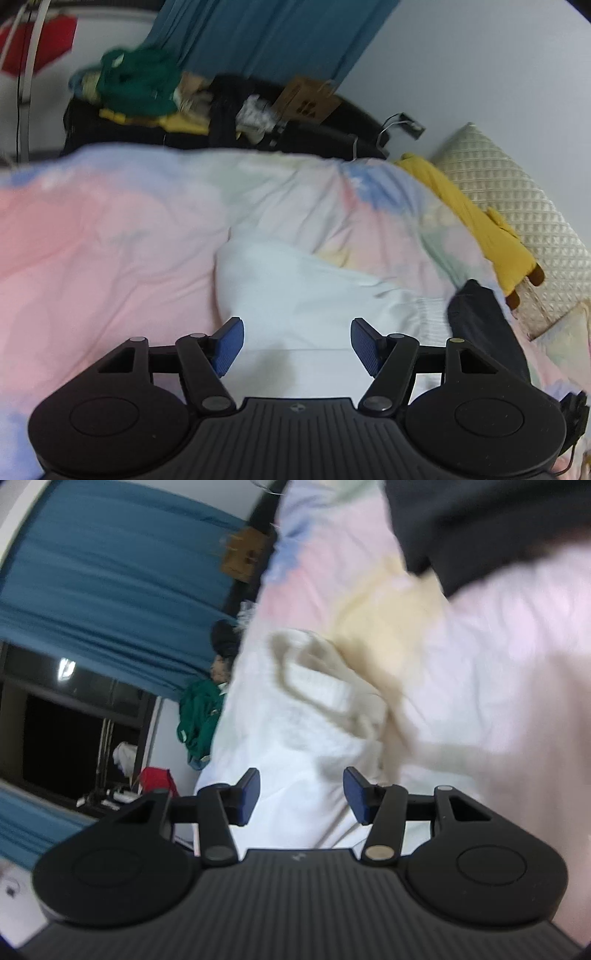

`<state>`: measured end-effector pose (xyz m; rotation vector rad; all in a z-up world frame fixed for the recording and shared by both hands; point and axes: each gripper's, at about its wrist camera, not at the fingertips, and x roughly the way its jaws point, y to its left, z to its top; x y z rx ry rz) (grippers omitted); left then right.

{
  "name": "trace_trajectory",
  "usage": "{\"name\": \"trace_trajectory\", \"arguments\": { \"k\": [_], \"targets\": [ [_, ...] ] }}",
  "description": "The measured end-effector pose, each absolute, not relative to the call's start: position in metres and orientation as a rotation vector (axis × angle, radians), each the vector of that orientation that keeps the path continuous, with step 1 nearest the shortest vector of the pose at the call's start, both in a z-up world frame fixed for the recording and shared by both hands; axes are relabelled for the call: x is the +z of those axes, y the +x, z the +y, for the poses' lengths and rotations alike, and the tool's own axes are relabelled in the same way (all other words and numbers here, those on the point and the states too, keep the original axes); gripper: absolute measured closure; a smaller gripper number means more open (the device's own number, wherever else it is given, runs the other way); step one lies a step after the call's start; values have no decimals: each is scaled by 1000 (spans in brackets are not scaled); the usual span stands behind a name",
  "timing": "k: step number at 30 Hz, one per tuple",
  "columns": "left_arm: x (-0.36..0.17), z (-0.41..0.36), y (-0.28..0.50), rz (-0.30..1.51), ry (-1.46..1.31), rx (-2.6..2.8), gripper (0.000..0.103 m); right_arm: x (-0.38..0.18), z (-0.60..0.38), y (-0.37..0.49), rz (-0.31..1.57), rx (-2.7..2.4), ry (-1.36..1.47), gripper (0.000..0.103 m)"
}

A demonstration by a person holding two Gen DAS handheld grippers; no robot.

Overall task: Fold clothes
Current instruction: 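Lay the folded sweatpants down and open both tools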

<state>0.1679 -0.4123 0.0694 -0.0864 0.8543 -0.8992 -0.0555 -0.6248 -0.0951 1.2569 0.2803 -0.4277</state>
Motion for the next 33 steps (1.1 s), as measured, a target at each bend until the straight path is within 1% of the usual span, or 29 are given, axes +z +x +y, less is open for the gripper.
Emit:
{"name": "trace_trajectory", "arguments": {
  "k": [1, 3, 6, 8, 11, 12, 15, 16, 17, 18, 20, 21, 27, 33],
  "targets": [
    [81, -409, 157, 832, -67, -899, 35, -83, -618, -61, 277, -423, 1236, 50],
    [105, -401, 136, 786, -27, -899, 29, -59, -605, -71, 269, -404, 1183, 50],
    [137, -388, 104, 721, 12, -894, 25, -19, -580, -80, 308, -431, 1069, 50],
    [156, -373, 82, 688, 26, -894, 22, 4, -558, -85, 334, -440, 986, 50],
    [177, -351, 51, 636, 47, -875, 14, 36, -526, -94, 343, -439, 874, 50],
    [183, -343, 41, 620, 57, -869, 14, 47, -515, -96, 345, -439, 837, 50],
    [196, -321, 13, 582, 87, -851, 12, 69, -485, -107, 325, -422, 753, 44],
    [199, -313, 4, 562, 97, -834, 12, 76, -474, -111, 317, -419, 723, 39],
    [201, -305, -5, 541, 107, -815, 10, 83, -463, -114, 313, -421, 687, 35],
    [203, -297, -15, 515, 122, -795, 1, 89, -452, -118, 311, -424, 654, 31],
    [204, -281, -32, 470, 133, -773, 0, 93, -433, -123, 298, -432, 594, 17],
    [204, -273, -40, 456, 135, -765, 0, 95, -425, -126, 287, -435, 569, 15],
    [190, -239, -76, 423, 153, -731, 0, 92, -377, -128, 295, -482, 397, 15],
    [167, -222, -97, 395, 171, -719, 0, 66, -347, -123, 278, -525, 290, 15]
  ]
}}
